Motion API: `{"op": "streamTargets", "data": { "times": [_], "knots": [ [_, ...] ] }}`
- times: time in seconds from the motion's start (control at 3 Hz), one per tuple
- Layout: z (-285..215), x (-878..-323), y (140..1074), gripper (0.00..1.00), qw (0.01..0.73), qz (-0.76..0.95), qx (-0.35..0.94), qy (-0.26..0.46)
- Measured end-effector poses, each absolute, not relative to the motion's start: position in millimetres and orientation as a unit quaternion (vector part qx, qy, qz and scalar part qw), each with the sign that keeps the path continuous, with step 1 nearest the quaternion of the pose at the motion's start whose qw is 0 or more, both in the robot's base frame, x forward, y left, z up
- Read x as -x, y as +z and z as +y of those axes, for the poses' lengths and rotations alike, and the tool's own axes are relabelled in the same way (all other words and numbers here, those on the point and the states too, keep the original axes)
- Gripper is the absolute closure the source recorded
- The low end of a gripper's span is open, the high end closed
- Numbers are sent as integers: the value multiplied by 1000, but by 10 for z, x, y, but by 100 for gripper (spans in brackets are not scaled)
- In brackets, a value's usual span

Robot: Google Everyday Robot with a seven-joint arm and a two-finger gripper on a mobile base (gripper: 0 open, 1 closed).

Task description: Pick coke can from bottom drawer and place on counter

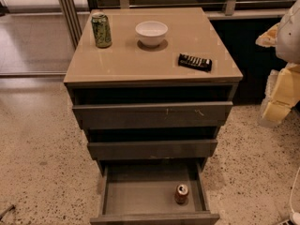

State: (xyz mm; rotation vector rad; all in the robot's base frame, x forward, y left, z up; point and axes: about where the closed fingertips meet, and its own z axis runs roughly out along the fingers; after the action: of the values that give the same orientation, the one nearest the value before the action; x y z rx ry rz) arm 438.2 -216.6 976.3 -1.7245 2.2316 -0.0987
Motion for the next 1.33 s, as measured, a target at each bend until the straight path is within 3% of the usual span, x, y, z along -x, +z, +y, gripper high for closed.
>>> {"op": "streamTargets", "data": {
  "times": [0.33,1.0,1.33],
  "knots": [
    [-2166,-4382,9763,0,159,781,603,-35],
    [-2083,-4398,9568,42,175,784,595,-24],
    [-1753,-4307,8904,65,202,776,597,42]
  ]
}}
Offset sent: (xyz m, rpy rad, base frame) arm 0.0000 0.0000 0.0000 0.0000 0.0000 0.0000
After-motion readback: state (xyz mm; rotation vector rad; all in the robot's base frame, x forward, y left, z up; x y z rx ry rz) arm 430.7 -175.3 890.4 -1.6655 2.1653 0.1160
